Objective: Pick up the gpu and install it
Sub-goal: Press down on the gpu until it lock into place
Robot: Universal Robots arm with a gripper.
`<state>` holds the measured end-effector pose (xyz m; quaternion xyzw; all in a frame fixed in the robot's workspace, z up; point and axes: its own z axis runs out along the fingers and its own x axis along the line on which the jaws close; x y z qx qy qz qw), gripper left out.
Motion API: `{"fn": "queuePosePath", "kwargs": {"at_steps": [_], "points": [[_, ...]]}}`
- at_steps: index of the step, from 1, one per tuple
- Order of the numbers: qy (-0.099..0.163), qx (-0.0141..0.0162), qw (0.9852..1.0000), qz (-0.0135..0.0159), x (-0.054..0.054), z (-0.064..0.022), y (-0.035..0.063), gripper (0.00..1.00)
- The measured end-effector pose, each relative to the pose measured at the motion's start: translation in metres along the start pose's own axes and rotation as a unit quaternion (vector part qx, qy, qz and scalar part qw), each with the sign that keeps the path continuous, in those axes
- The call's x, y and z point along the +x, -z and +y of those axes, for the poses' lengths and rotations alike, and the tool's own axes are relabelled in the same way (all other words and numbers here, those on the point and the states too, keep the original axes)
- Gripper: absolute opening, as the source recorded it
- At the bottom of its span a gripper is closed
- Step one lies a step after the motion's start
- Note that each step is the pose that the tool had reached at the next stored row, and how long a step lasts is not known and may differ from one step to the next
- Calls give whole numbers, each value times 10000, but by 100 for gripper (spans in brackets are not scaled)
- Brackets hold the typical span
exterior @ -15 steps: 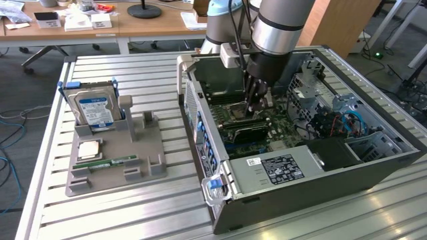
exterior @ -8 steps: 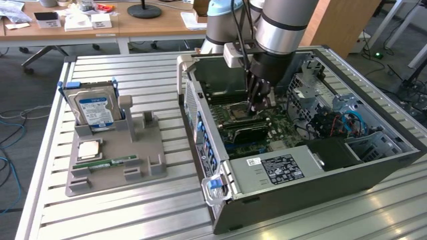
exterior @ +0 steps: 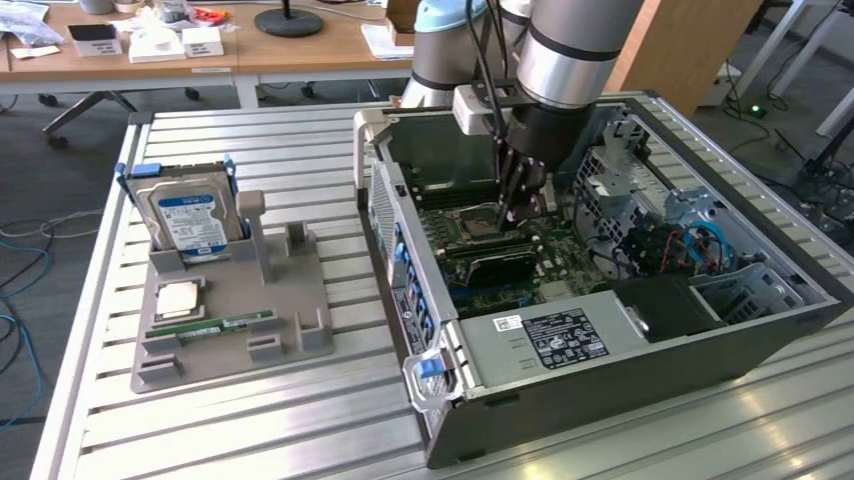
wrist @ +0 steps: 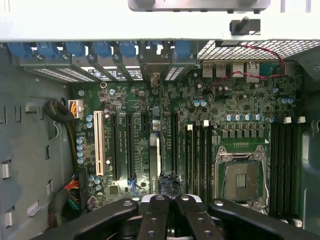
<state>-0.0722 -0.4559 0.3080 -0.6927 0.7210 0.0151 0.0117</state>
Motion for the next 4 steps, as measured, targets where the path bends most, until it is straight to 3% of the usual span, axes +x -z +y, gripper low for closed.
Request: {"fn": "queuePosePath", "kwargs": {"at_steps": [4], "points": [[1, 0, 10000, 0, 0, -1, 0, 10]]}}
